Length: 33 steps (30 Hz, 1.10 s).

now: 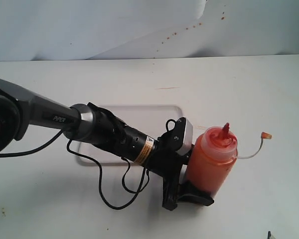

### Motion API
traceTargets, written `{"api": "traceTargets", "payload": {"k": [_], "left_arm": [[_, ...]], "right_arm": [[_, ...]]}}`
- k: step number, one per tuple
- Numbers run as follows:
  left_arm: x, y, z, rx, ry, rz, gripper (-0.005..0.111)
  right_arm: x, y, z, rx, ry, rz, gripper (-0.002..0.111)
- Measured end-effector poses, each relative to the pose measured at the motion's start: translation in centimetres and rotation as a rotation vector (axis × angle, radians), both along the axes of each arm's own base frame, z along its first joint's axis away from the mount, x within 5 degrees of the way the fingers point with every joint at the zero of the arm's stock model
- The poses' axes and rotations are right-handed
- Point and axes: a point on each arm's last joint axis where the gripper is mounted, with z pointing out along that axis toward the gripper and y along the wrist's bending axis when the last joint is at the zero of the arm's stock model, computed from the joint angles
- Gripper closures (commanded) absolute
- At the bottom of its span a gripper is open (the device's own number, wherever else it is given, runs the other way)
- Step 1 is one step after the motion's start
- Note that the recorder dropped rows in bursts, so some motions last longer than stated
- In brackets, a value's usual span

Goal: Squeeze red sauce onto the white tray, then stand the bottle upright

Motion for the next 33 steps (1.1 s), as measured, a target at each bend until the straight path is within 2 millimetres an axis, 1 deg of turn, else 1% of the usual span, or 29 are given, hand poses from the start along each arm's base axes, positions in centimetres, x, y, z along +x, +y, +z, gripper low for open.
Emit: {"api": "traceTargets", "payload": {"k": [3, 6, 9, 11, 14, 18, 22, 25, 28, 33], "left_arm": [[0.5, 0.8, 1.9, -0.016, -0.046, -0.037, 0.107], [1.5, 2.5, 5.2, -0.068, -0.098, -0.057, 0.107], [2.7, 4.9, 8.9, -0.125, -0.141, -0.051, 0.107], [3.5, 6.7, 10.9, -0.146, -0.142, -0.008, 0.107], [4.8, 9.5, 13.2, -0.153, -0.128, 0.085, 0.107], [6.0, 12.8, 15.4, -0.145, -0.072, 0.216, 0.107], [6.6, 15.4, 16.6, -0.129, -0.021, 0.307, 0.107], [6.9, 16.6, 16.8, -0.120, 0.025, 0.354, 0.107], [7.0, 17.3, 16.5, -0.111, 0.092, 0.398, 0.107], [6.6, 18.6, 15.2, -0.094, 0.156, 0.437, 0.107]], "right_arm": [[0.0, 0.0, 0.0, 0.000, 0.000, 0.000, 0.108], [0.0, 0.0, 0.0, 0.000, 0.000, 0.000, 0.108], [0.0, 0.0, 0.0, 0.000, 0.000, 0.000, 0.108], [0.0, 0.0, 0.0, 0.000, 0.000, 0.000, 0.108], [0.0, 0.0, 0.0, 0.000, 0.000, 0.000, 0.108], [0.0, 0.0, 0.0, 0.000, 0.000, 0.000, 0.108], [0.0, 0.0, 0.0, 0.000, 0.000, 0.000, 0.108], [0.0, 0.0, 0.0, 0.000, 0.000, 0.000, 0.108], [0.0, 0.0, 0.0, 0.000, 0.000, 0.000, 0.108], [0.0, 0.0, 0.0, 0.000, 0.000, 0.000, 0.108]]}}
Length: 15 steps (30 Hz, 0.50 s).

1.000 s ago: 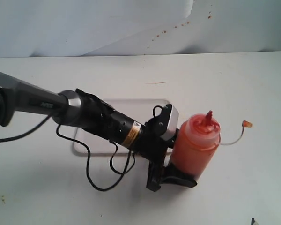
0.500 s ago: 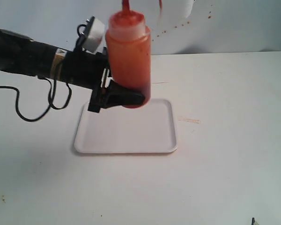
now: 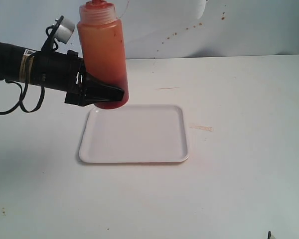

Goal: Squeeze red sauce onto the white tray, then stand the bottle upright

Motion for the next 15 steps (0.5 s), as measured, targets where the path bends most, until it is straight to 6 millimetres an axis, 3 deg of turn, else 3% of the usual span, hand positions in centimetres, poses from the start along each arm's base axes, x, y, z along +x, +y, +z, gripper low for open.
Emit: {"api": "traceTargets", "payload": {"k": [9, 15], "left_arm": [[0.6, 3.0, -1.8, 0.069, 0.028, 0.158, 0.107], [1.7, 4.1, -2.8, 0.178, -0.006, 0.307, 0.107]], "right_arm": [[0.2, 0.1, 0.9, 0.023, -0.095, 0.004, 0.108], [0.2, 0.0, 3.4, 0.182, -0.380, -0.016, 0.108]]}}
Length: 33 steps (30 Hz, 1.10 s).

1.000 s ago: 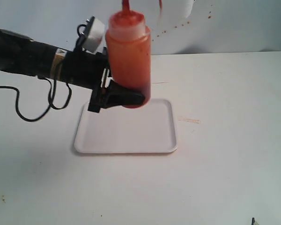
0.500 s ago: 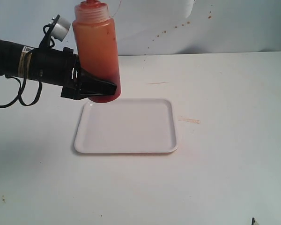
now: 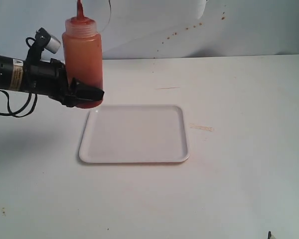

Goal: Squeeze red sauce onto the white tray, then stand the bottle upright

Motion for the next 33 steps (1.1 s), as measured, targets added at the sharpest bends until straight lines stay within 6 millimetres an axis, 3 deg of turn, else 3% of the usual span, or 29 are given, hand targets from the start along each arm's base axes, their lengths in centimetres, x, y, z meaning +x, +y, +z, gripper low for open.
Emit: {"api": "traceTargets", "payload": {"k": [4, 7, 10, 15, 19, 23, 26, 33], "left_arm": [[0.9, 0.3, -0.5, 0.119, -0.077, 0.075, 0.107], [1.6, -0.1, -0.9, 0.260, -0.162, 0.134, 0.107], [1.9, -1.5, -1.1, 0.414, -0.273, 0.129, 0.107], [1.1, -5.2, -0.8, 0.581, -0.465, -0.038, 0.107], [0.4, -6.4, 0.9, 0.590, -0.546, -0.086, 0.107], [-0.4, -6.0, 3.2, 0.624, -0.640, -0.099, 0.107], [-1.1, -5.4, 4.6, 0.686, -0.708, -0.097, 0.107], [-0.9, -2.7, 6.1, 0.980, -0.795, 0.040, 0.107]], "right_arm": [[-0.5, -0.6, 2.0, 0.200, -0.236, -0.017, 0.108], [-0.8, -0.5, 3.0, 0.286, -0.308, 0.022, 0.108], [-1.4, 0.4, 5.3, 0.213, -0.369, 0.111, 0.108], [-0.9, 3.1, 11.2, 0.027, -0.386, 0.379, 0.108], [2.2, 4.7, 14.9, -0.068, -0.240, 0.535, 0.108], [6.7, 5.9, 16.6, -0.133, -0.079, 0.680, 0.108], [10.4, 6.6, 17.0, -0.134, 0.022, 0.789, 0.108], [18.9, 8.1, 15.0, -0.102, 0.230, 1.042, 0.108]]}}
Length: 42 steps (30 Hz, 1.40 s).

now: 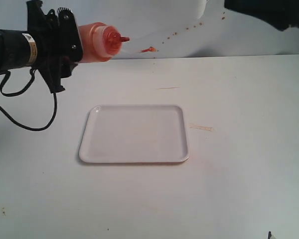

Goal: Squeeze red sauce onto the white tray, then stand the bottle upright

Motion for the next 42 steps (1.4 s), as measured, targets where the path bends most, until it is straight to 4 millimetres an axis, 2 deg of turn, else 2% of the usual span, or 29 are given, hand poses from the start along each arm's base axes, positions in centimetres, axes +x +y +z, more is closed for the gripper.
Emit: {"api": "traceTargets", "payload": {"k": [3, 8, 11, 13, 14, 15, 16, 17, 18, 19, 22, 25, 28, 33, 36, 42], "left_arm": [[0.1, 0.5, 0.2, 0.072, -0.030, 0.028, 0.107], [0.1, 0.6, 0.2, 0.222, -0.056, -0.044, 0.107], [0.0, 0.1, 0.2, 0.337, -0.078, -0.116, 0.107], [-0.3, -1.0, 0.2, 0.442, -0.102, -0.199, 0.107], [-0.4, -1.4, 0.2, 0.481, -0.112, -0.230, 0.107], [-0.5, -1.8, 0.3, 0.506, -0.120, -0.249, 0.107], [-0.8, -2.4, 0.3, 0.563, -0.136, -0.280, 0.107], [-0.8, -2.6, 0.3, 0.583, -0.142, -0.287, 0.107], [-0.9, -2.8, 0.4, 0.633, -0.153, -0.299, 0.107], [-0.9, -2.8, 0.4, 0.654, -0.157, -0.303, 0.107], [-0.8, -2.4, 0.5, 0.754, -0.167, -0.288, 0.107], [-0.8, -2.3, 0.7, 0.784, -0.171, -0.282, 0.107], [-0.8, -2.4, 0.6, 0.809, -0.177, -0.318, 0.107], [-0.9, -2.9, 0.4, 0.815, -0.188, -0.392, 0.107], [-1.1, -3.2, 0.2, 0.808, -0.186, -0.427, 0.107], [-1.5, -3.7, -0.3, 0.795, -0.187, -0.502, 0.107]], "right_arm": [[3.0, 0.2, -1.1, -0.009, 0.048, 0.032, 0.108], [7.9, 0.2, -2.7, -0.009, 0.152, 0.031, 0.108], [10.4, 0.5, -3.0, -0.007, 0.201, 0.093, 0.108], [12.6, 0.7, -3.6, 0.017, 0.263, 0.145, 0.101], [13.3, 0.7, -4.0, 0.023, 0.284, 0.149, 0.096], [13.9, 0.8, -4.5, 0.029, 0.304, 0.152, 0.079], [15.1, 0.8, -5.6, 0.036, 0.335, 0.157, 0.071], [15.5, 0.8, -6.1, 0.035, 0.343, 0.157, 0.046], [16.5, 0.8, -7.4, 0.031, 0.358, 0.162, 0.036], [16.9, 0.8, -7.9, 0.029, 0.363, 0.163, 0.018], [19.2, 0.8, -10.2, 0.030, 0.396, 0.161, 0.023], [20.5, 1.2, -10.7, 0.024, 0.391, 0.168, 0.033], [21.1, 3.2, -10.9, -0.032, 0.305, 0.227, 0.035], [20.5, 6.6, -11.3, -0.118, 0.115, 0.344, 0.034], [20.2, 7.6, -11.3, -0.144, 0.039, 0.383, 0.031], [19.5, 9.5, -11.3, -0.160, -0.005, 0.435, 0.031]]}}
